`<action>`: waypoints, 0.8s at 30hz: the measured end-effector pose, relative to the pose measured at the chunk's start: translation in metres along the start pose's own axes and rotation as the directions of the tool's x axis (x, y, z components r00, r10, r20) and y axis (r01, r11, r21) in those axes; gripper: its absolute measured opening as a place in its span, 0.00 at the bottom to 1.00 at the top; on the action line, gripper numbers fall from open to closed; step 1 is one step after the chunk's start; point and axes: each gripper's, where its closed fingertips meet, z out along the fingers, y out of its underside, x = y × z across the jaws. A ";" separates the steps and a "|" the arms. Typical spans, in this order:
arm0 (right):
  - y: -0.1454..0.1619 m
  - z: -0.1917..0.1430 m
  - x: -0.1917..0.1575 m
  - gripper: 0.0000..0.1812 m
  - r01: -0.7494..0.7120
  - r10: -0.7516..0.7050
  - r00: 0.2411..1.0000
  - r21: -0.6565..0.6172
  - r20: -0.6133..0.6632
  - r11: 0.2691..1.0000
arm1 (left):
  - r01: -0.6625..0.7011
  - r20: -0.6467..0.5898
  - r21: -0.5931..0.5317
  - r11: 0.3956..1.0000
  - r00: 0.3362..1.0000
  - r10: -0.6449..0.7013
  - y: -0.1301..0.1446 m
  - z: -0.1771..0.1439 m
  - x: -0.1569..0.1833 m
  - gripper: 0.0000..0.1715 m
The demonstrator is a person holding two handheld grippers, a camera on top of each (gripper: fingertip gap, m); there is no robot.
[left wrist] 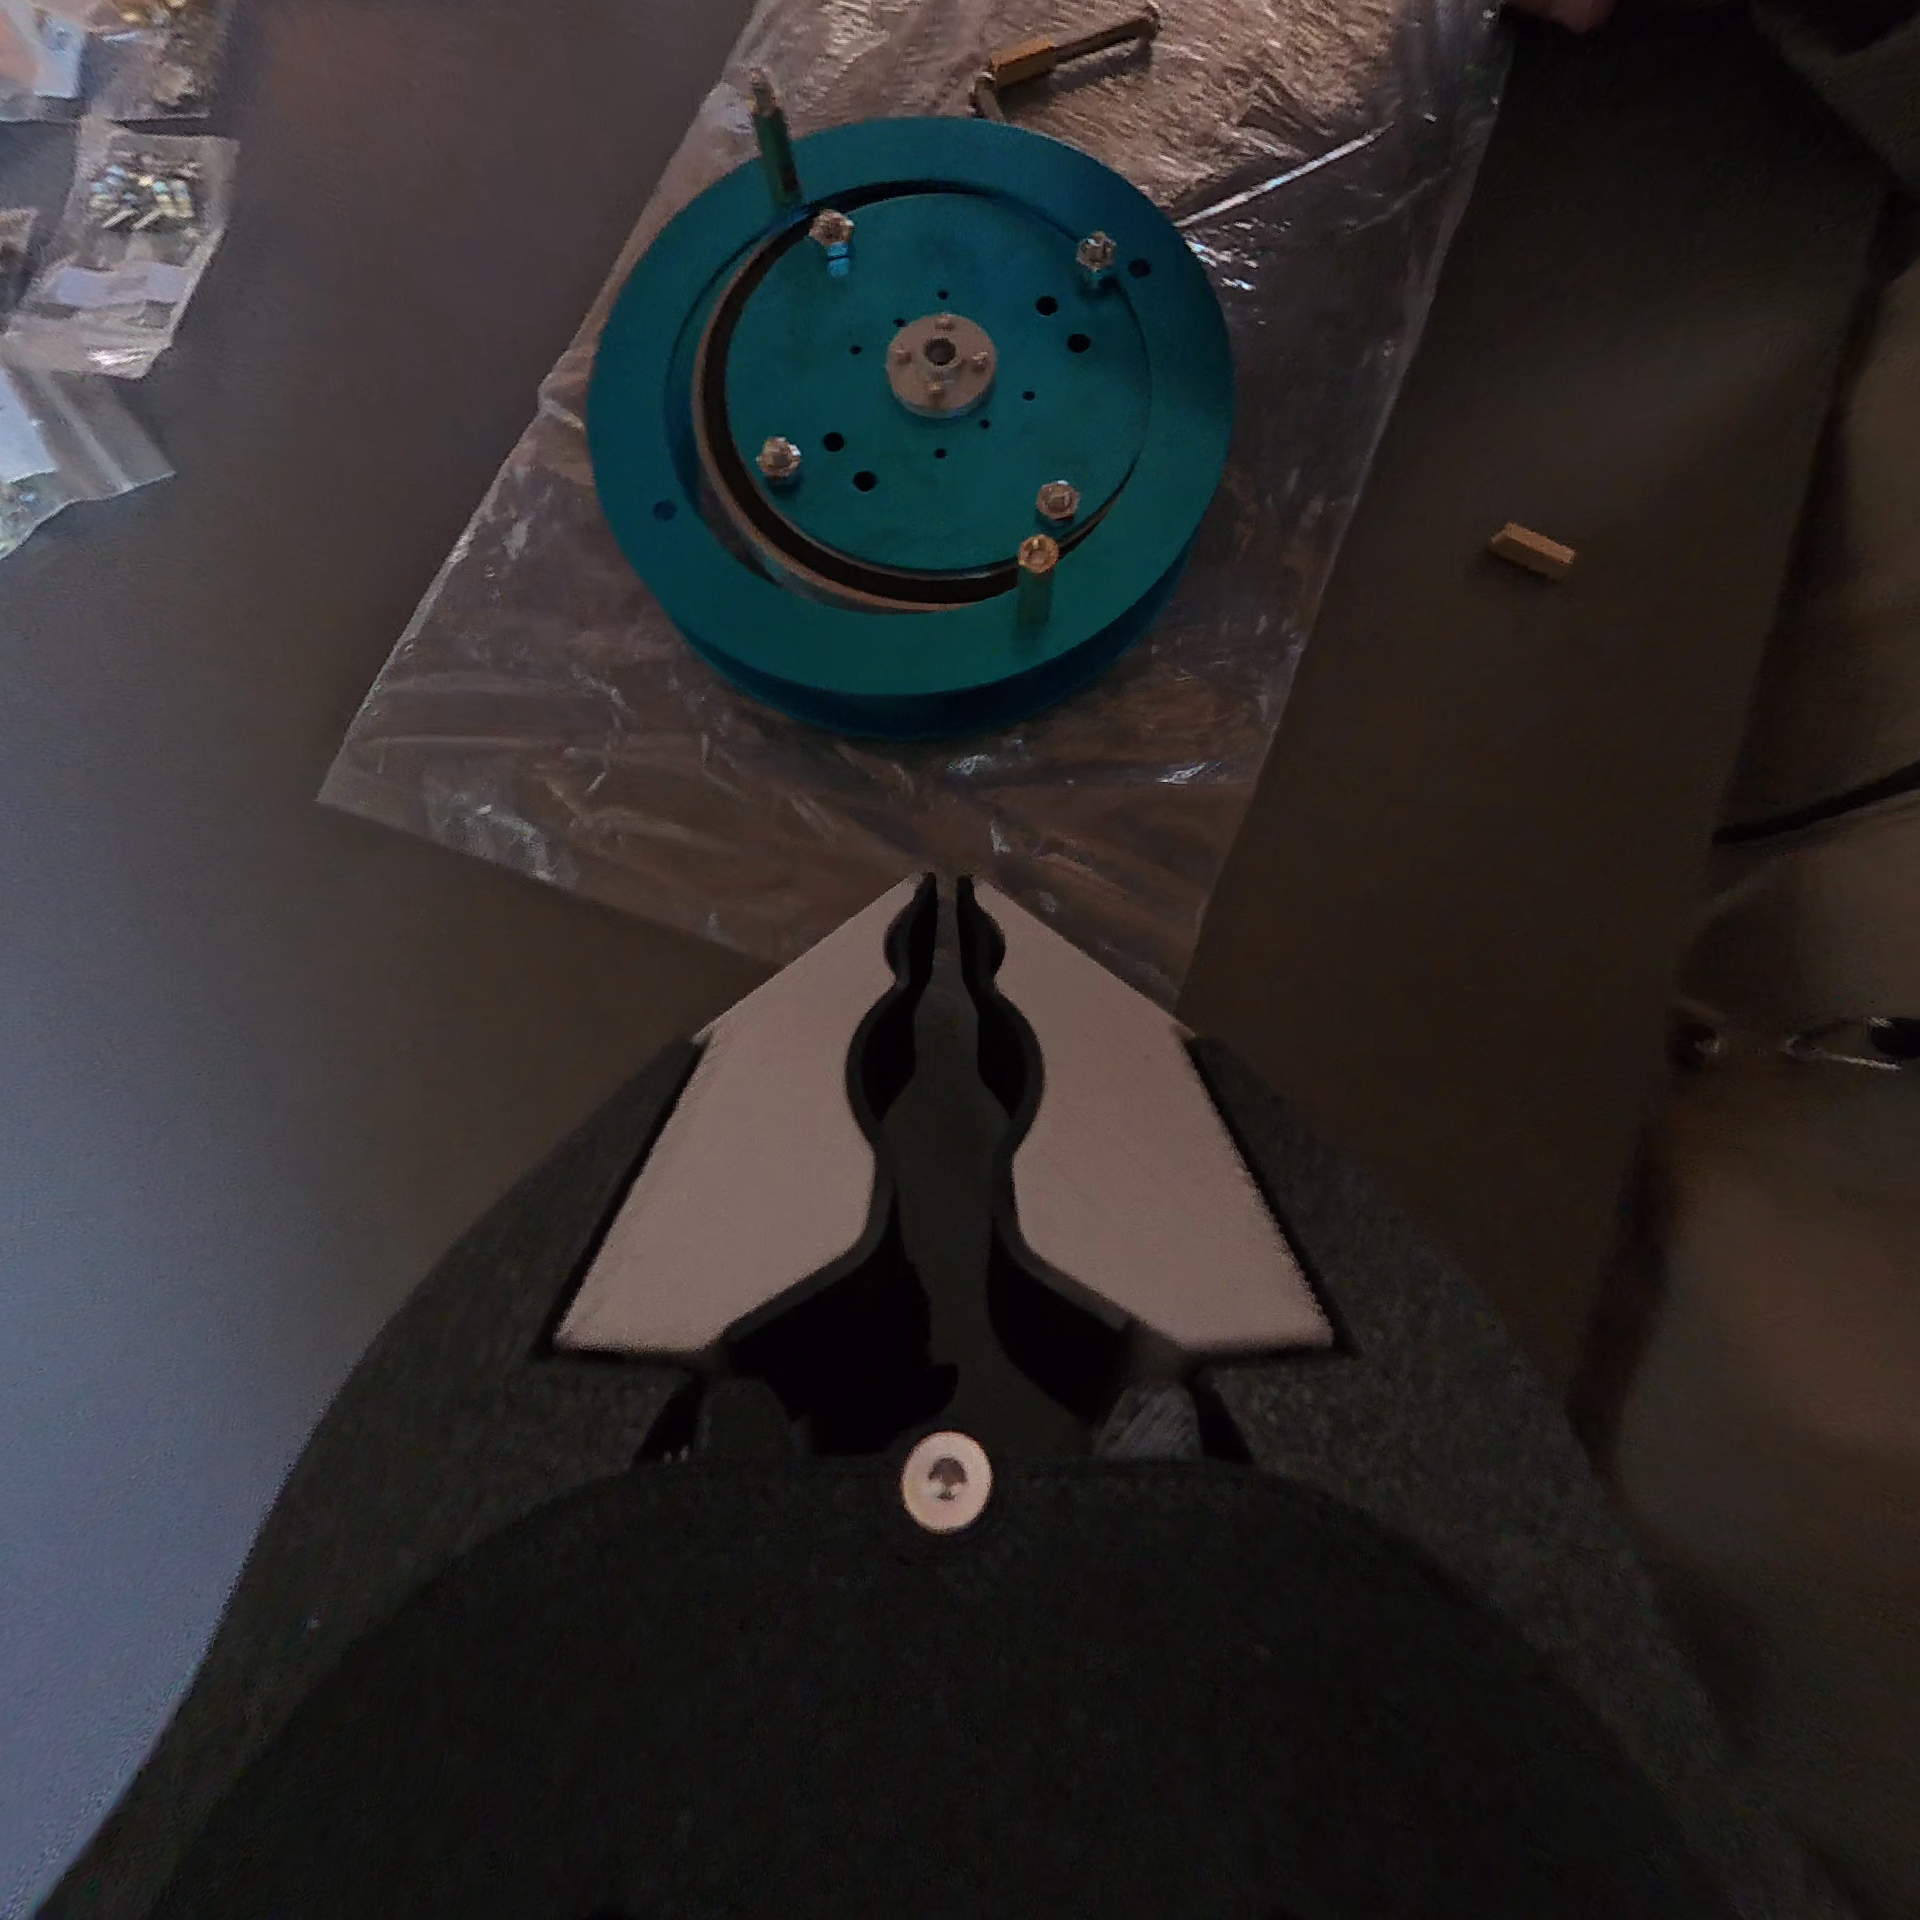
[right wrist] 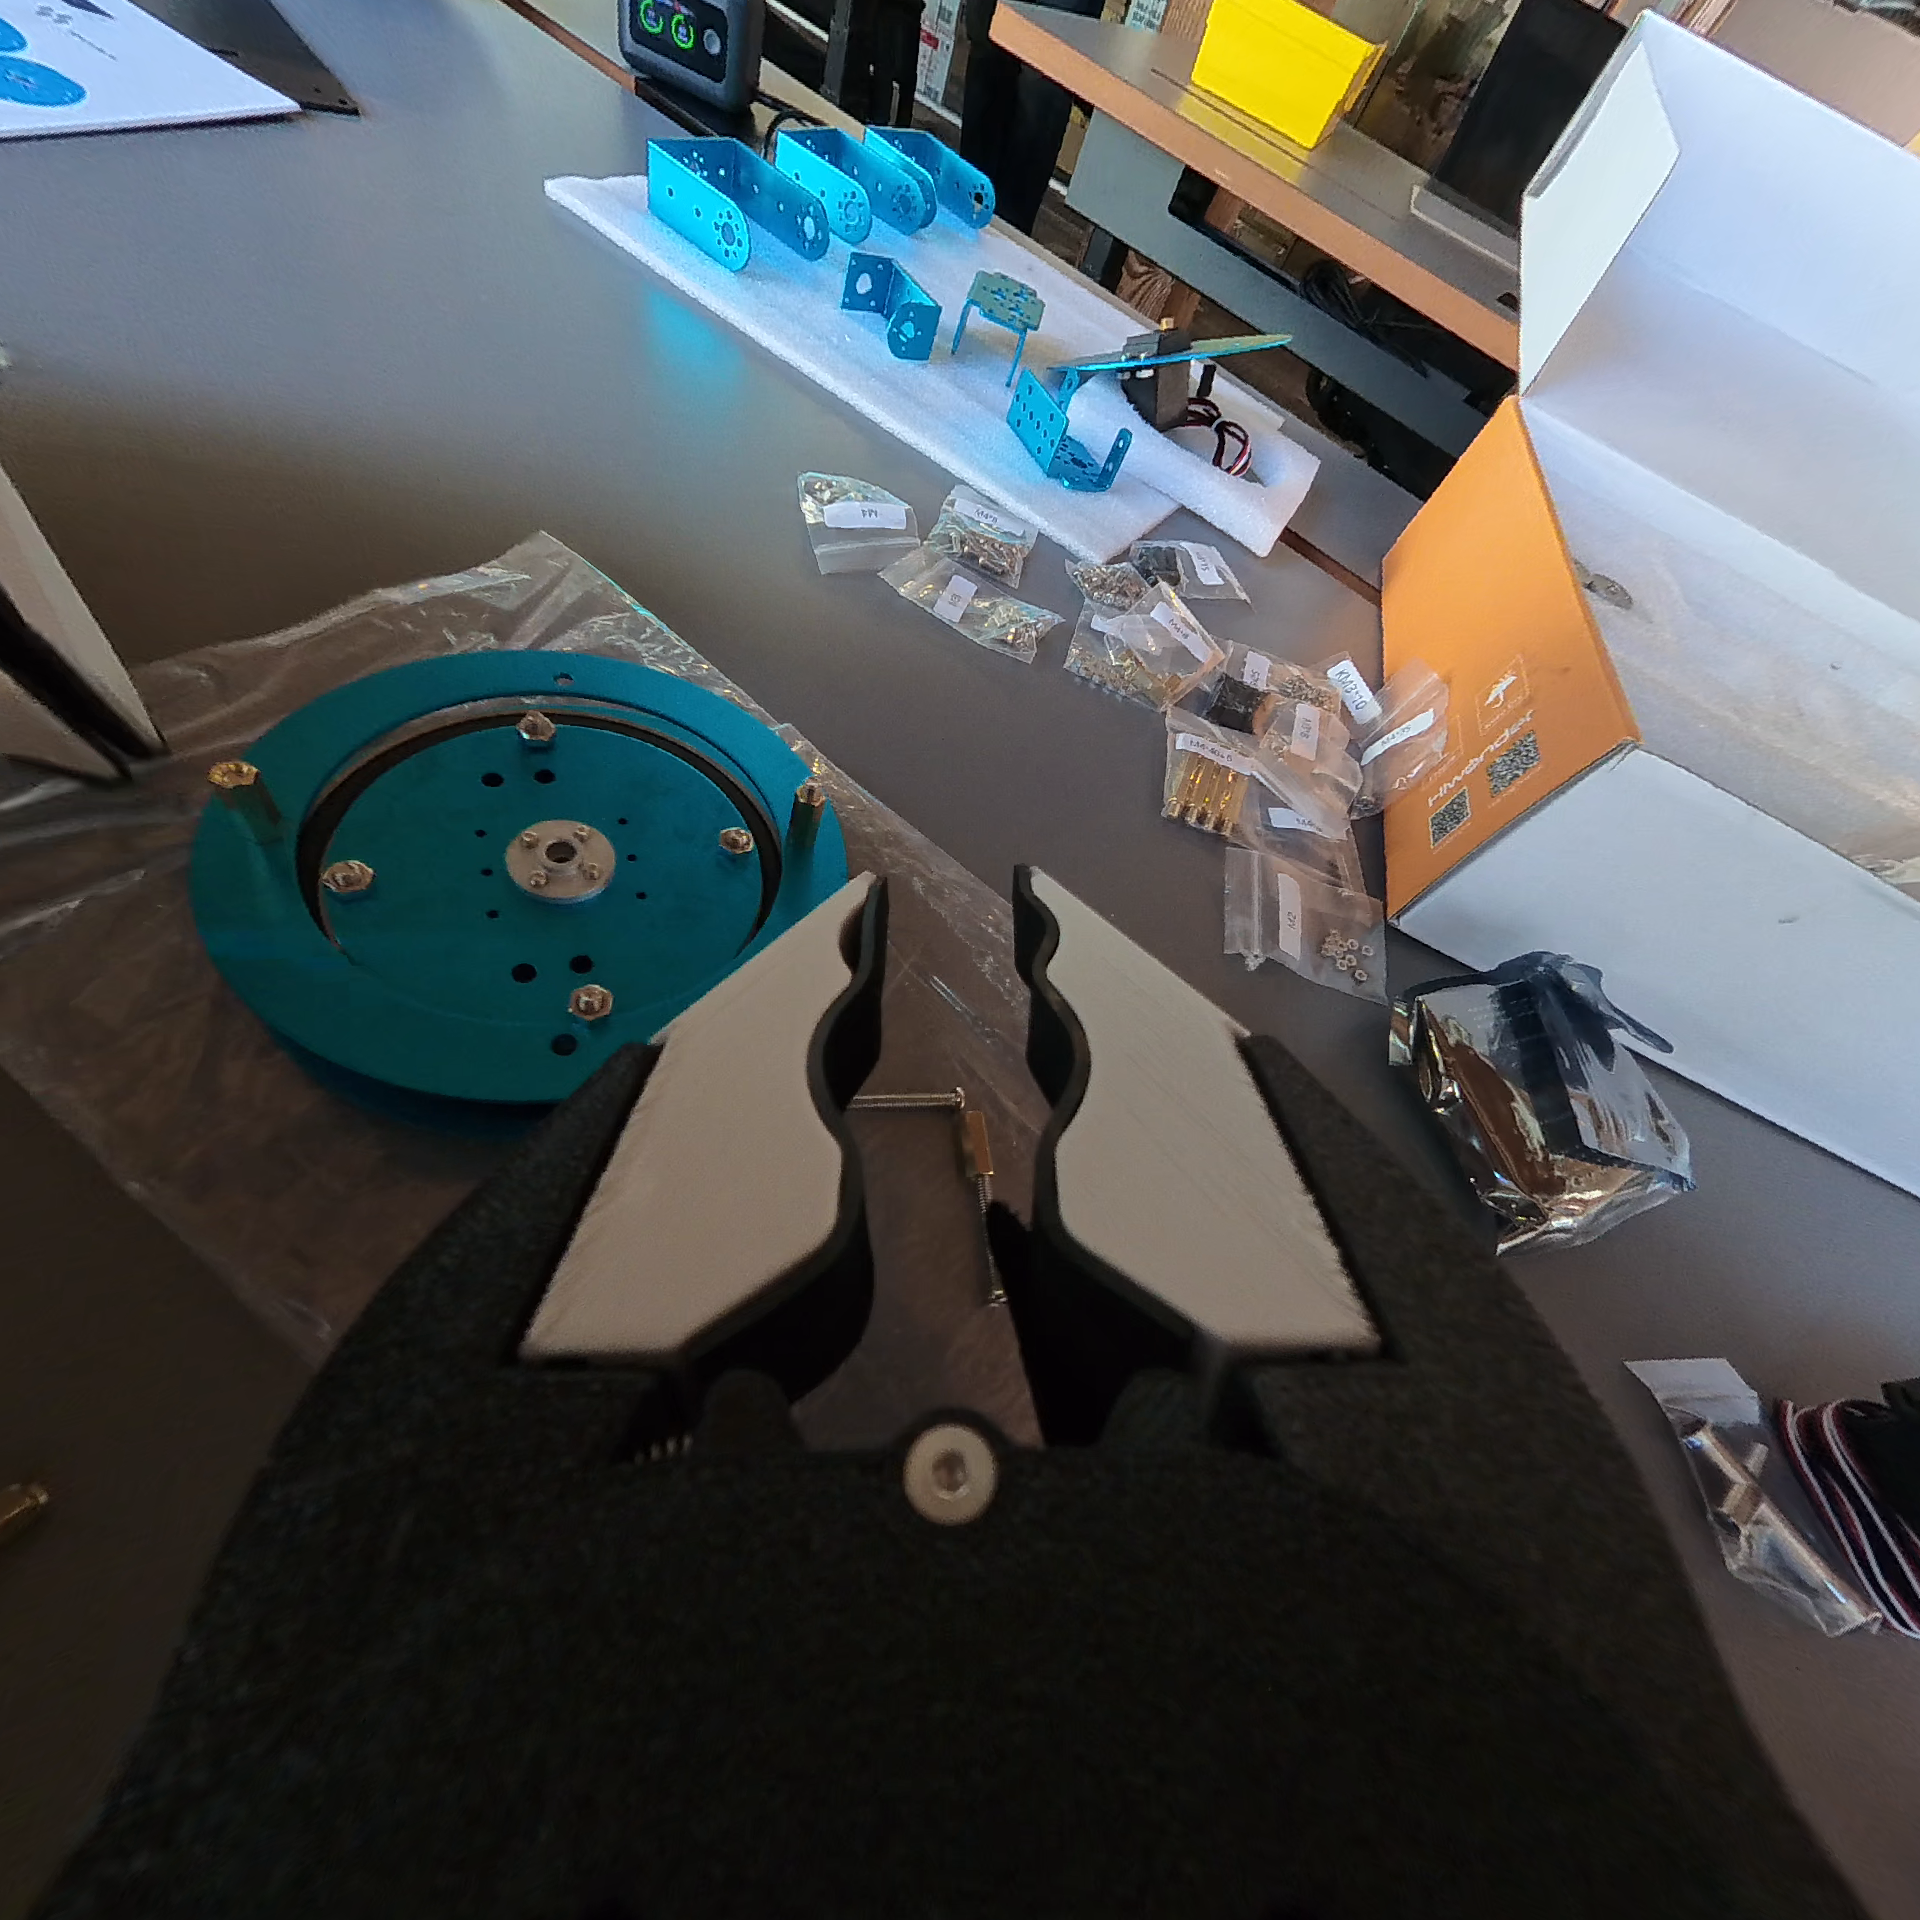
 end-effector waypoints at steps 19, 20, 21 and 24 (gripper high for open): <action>-0.025 -0.054 -0.013 0.15 -0.014 0.011 0.992 0.024 0.129 1.000 | 0.287 0.192 0.385 0.877 0.905 -0.381 0.008 -0.106 -0.004 0.01; -0.021 -0.058 -0.014 0.15 -0.027 0.024 0.989 0.023 0.144 0.999 | 0.285 0.191 0.391 0.875 0.905 -0.380 0.009 -0.109 -0.002 0.01; -0.017 -0.061 -0.015 0.15 -0.038 0.035 0.986 0.015 0.161 0.999 | 0.288 0.186 0.391 0.874 0.905 -0.382 0.010 -0.111 0.001 0.01; -0.008 -0.071 -0.019 0.15 -0.093 0.090 0.976 0.003 0.200 0.996 | 0.301 0.169 0.384 0.873 0.906 -0.387 0.015 -0.112 0.010 0.01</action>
